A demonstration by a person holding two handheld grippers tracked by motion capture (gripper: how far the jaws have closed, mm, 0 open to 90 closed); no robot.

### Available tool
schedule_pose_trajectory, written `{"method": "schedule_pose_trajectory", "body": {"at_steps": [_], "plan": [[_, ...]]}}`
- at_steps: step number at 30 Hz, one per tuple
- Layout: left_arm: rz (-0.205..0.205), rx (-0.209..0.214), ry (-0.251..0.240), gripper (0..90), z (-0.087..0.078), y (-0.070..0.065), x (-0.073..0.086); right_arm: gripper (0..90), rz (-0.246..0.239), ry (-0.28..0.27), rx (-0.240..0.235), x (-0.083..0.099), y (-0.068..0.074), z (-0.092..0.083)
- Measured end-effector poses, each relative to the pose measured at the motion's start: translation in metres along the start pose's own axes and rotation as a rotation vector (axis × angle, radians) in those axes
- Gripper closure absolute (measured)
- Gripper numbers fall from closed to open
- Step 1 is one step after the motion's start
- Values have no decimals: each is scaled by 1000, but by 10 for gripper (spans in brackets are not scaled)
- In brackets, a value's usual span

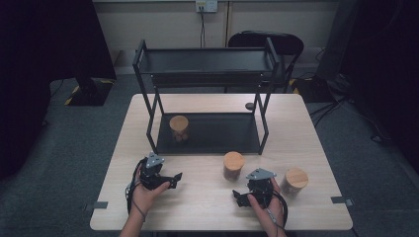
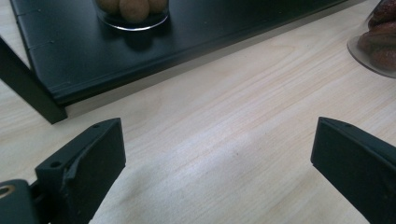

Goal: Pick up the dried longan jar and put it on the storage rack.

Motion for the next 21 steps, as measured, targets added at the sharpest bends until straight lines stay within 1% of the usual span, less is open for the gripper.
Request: {"method": "schedule_pose_trajectory", "body": {"at_steps": [6, 15, 21], "plan": [[0, 3, 3, 27, -4, 0, 4, 0, 0, 0, 0, 0, 0, 0], [12, -15, 35, 27, -8, 3, 14, 0, 0, 0, 0, 0, 0, 0], [9, -20, 48, 28, -9, 5, 23, 0, 0, 0, 0, 0, 0, 0]]}}
Point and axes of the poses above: each handheld gripper's, and its own axes: z roughly forward along the jaws, x roughly out of its underside, y roughly to its left, the point moved 7 cm from there along z, roughly forward along the jaws, and after that the axes turned 4 degrees about y, right-handed, at the moved point
